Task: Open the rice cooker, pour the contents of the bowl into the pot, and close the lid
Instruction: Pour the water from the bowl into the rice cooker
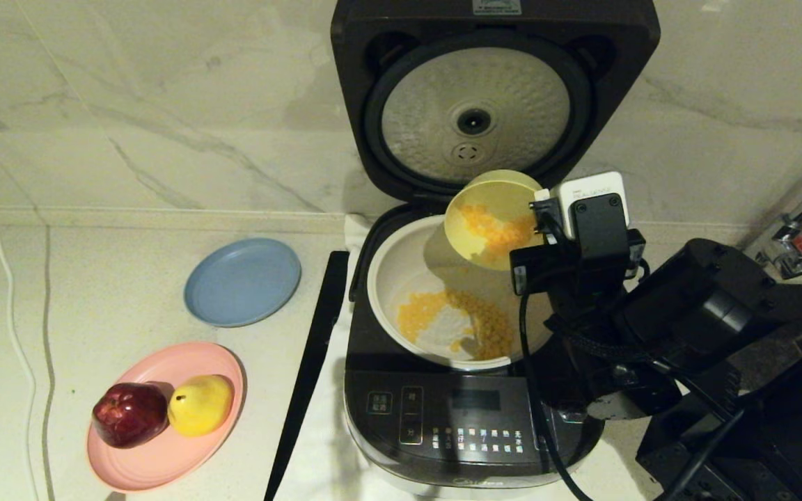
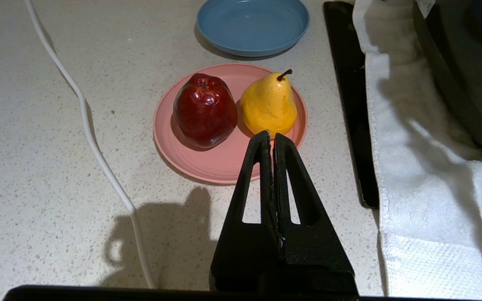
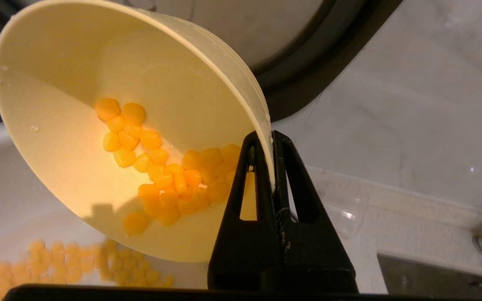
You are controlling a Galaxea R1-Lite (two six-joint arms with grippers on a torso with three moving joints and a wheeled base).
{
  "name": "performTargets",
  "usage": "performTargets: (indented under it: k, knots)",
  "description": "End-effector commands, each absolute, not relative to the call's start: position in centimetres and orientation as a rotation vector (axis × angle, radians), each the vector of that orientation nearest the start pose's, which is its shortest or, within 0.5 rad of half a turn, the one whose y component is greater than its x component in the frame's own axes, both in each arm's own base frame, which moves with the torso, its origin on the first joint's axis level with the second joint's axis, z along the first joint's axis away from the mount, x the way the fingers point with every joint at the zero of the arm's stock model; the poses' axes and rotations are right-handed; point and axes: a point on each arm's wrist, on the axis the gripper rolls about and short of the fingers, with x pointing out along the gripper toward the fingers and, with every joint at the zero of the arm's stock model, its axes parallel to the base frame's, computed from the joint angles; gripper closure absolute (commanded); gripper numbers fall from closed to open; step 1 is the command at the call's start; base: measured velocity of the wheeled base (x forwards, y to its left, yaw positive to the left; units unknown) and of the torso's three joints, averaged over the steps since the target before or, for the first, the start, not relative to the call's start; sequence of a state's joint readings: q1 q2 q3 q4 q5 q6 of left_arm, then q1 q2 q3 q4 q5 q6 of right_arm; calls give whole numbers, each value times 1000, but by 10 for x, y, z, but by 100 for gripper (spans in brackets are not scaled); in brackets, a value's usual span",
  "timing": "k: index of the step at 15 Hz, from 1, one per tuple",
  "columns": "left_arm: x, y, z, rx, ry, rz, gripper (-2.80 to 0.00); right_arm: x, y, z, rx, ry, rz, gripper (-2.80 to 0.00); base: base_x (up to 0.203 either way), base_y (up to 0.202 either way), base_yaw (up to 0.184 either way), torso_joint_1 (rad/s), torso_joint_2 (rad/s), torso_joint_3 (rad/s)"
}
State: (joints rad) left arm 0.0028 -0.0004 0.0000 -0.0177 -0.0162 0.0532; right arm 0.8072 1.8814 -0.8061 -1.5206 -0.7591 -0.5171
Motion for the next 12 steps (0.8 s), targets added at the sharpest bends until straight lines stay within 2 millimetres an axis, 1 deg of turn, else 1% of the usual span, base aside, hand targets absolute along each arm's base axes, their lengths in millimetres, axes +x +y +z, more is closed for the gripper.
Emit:
performTargets:
  k: [1, 2, 3, 4, 5, 6, 7, 8, 9, 10, 11, 12]
  knots:
    - [-22, 0, 75, 54, -11, -13, 0, 240, 225, 219, -174, -343, -52, 0, 0, 0, 0, 0, 0, 0]
    - [-22, 0, 75, 53, -11, -14, 0, 243, 227, 208, -205, -318, -49, 0, 0, 0, 0, 0, 0, 0]
    - [-22, 0, 75, 54, -11, -14, 0, 245, 226, 208, -211, -318, -59, 0, 0, 0, 0, 0, 0, 0]
    - [-22, 0, 75, 54, -11, -14, 0, 246, 224, 216, -194, -339, -70, 0, 0, 0, 0, 0, 0, 0]
    - [-22, 0, 75, 54, -11, -14, 0, 247, 225, 212, -207, -329, -67, 0, 0, 0, 0, 0, 0, 0]
    - [-22, 0, 75, 54, -11, -14, 0, 247, 226, 201, -240, -302, -60, 0, 0, 0, 0, 0, 0, 0]
    - [-22, 0, 75, 54, -11, -12, 0, 247, 226, 202, -234, -304, -60, 0, 0, 0, 0, 0, 0, 0]
    - [-22, 0, 75, 54, -11, -12, 0, 245, 224, 218, -191, -343, -72, 0, 0, 0, 0, 0, 0, 0]
    - [-22, 0, 75, 54, -11, -12, 0, 244, 223, 223, -185, -353, -74, 0, 0, 0, 0, 0, 0, 0]
    - [-22, 0, 75, 54, -11, -13, 0, 246, 226, 209, -223, -321, -63, 0, 0, 0, 0, 0, 0, 0]
    - [-22, 0, 75, 54, -11, -12, 0, 248, 229, 201, -235, -304, -56, 0, 0, 0, 0, 0, 0, 0]
    - [-22, 0, 75, 54, -11, -14, 0, 247, 228, 207, -220, -318, -59, 0, 0, 0, 0, 0, 0, 0]
